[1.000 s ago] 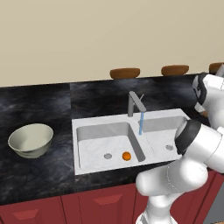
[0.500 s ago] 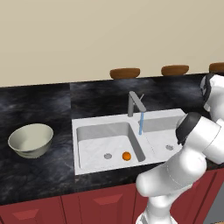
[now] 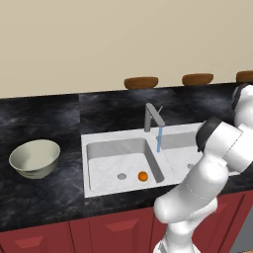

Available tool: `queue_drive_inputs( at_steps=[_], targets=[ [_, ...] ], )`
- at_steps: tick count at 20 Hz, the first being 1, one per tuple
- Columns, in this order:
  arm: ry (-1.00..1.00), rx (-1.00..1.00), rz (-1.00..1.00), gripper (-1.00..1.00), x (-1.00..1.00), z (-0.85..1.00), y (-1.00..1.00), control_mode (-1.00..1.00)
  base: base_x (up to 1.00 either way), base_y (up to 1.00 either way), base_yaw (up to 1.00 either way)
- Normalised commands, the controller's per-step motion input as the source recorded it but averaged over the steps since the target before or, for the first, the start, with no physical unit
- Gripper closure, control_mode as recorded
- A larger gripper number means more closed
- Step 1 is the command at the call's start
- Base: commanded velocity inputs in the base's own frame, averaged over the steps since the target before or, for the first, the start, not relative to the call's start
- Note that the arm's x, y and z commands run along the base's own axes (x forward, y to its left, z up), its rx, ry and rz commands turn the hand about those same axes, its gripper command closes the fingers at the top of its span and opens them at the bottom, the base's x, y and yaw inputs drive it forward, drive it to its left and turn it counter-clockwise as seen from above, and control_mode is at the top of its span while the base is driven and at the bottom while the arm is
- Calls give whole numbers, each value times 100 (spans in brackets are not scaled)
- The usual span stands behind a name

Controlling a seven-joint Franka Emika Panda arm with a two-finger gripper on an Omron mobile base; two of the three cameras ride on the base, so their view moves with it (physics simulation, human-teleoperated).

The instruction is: Pick the potatos from the sink and place them in one bowl. Place the tangerine in the other bowl. Then turn off the sink faucet.

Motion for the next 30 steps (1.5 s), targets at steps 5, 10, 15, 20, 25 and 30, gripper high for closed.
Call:
queue_drive_inputs(
  at_steps=[5,10,15,20,25,30],
  targets=[
    [-2,0,0,100,0,0,-38,-100,0,0,0],
    [0,0,0,100,9,0,-42,-100,0,0,0],
    [0,0,0,100,1,-1,-36,-100,0,0,0],
    [-4,4,0,100,0,-1,-44,-100,0,0,0],
    [-3,4,0,100,15,-13,-38,-100,0,0,0],
    [0,1,0,100,23,-15,-28,-100,0,0,0]
  ],
)
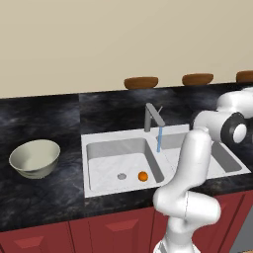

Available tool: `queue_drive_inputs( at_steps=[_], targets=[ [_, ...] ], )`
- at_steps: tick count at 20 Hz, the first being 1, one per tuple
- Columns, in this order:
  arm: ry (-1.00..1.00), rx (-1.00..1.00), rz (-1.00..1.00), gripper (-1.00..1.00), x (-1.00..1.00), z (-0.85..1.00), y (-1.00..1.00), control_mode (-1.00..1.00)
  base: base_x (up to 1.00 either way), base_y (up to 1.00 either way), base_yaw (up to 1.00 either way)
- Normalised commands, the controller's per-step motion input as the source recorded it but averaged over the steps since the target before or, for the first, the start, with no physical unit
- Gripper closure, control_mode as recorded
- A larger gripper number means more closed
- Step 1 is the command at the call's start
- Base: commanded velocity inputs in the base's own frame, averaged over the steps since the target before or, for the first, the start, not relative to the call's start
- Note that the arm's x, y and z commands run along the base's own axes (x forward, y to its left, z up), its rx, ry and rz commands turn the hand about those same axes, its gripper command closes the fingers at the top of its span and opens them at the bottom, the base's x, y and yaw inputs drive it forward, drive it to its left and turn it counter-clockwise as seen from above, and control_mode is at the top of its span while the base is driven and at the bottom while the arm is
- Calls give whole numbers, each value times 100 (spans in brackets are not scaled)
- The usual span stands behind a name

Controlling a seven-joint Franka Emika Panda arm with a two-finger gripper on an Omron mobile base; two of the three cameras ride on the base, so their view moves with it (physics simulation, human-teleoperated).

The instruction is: Pick the potatos from the sink and place them in one bowl. Place the tangerine in the other bowl. Then turn off the sink faucet.

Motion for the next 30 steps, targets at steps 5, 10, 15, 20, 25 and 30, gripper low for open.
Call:
queue_drive_inputs(
  at_steps=[5,10,15,20,25,30],
  targets=[
    [0,0,0,100,4,-42,-8,-100,0,0,0],
    [0,0,0,100,11,-32,-7,-100,0,0,0],
    [0,0,0,-100,14,-14,-15,-100,0,0,0],
    [0,0,0,-100,8,-5,-21,-100,0,0,0],
    [0,0,0,-100,21,-2,-5,-100,0,0,0],
    [0,0,0,-100,18,-7,-2,-100,0,0,0]
  ],
)
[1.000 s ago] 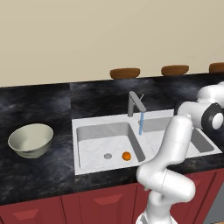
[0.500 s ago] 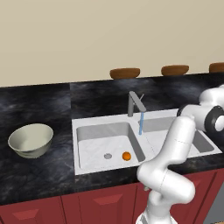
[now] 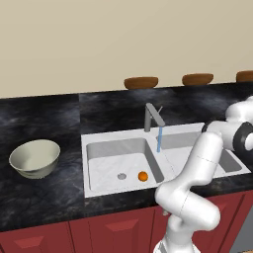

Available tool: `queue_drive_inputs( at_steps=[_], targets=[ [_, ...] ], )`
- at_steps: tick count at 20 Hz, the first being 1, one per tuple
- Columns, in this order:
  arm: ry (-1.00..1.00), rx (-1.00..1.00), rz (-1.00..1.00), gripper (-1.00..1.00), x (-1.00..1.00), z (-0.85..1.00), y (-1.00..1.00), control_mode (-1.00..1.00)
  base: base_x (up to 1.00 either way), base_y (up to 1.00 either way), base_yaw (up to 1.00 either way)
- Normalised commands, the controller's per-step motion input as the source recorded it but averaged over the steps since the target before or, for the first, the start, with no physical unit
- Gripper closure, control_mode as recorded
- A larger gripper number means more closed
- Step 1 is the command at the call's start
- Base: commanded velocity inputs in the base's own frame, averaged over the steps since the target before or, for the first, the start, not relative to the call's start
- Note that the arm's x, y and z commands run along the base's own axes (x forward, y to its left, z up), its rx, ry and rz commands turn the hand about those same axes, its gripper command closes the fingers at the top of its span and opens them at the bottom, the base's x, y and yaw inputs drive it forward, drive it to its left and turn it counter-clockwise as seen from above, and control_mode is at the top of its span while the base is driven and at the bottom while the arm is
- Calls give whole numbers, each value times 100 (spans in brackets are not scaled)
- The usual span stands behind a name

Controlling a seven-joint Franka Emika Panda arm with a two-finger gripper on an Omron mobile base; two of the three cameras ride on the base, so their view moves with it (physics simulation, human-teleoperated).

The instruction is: Pick the potatos from the sink and place them in one bowl. Place the tangerine in the other bowl. Then turn off the sink faucet.

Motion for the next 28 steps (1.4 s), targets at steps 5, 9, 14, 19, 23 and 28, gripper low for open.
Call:
queue_drive_inputs(
  at_steps=[5,9,14,19,23,28],
  targets=[
    [0,-1,0,-100,-40,49,2,-100,0,0,0],
    [0,-14,0,-100,-63,39,61,-100,0,0,0],
    [3,-22,0,-100,-56,15,99,-100,0,0,0],
    [6,-29,1,-100,-46,12,100,-100,0,0,0],
    [3,-23,2,-100,-38,24,100,-100,0,0,0],
    [0,-4,0,-100,-11,44,100,-100,0,0,0]
  ],
)
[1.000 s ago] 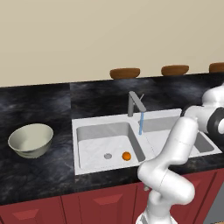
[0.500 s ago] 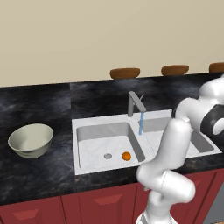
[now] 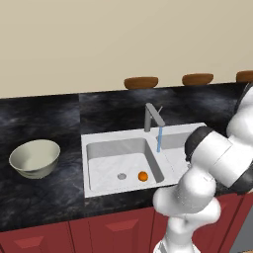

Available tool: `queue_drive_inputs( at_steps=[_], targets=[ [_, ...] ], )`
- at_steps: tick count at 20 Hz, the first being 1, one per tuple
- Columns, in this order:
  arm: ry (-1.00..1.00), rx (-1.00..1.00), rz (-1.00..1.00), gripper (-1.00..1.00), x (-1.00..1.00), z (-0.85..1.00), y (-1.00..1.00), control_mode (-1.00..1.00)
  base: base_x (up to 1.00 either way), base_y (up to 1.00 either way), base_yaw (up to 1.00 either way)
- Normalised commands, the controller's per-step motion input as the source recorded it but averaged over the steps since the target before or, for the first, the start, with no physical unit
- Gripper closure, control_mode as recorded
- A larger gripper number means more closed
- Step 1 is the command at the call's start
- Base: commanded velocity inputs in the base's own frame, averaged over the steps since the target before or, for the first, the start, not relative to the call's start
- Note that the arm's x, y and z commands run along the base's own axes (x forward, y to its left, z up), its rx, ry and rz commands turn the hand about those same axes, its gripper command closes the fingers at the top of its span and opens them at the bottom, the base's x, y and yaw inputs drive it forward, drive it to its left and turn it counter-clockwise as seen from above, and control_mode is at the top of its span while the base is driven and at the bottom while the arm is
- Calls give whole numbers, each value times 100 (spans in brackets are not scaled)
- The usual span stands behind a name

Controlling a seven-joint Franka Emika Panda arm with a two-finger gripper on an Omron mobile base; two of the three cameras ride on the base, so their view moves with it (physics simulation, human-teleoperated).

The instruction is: Pick the potatos from the sink and place them in one bowl. Place the tangerine in the other bowl. Then turn off the sink faucet.

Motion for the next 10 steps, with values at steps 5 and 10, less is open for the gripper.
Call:
queue_drive_inputs(
  at_steps=[5,10],
  targets=[
    [0,3,-3,-100,-21,68,100,-100,0,0,0],
    [0,13,-6,-100,-43,32,100,-100,0,0,0]
  ],
)
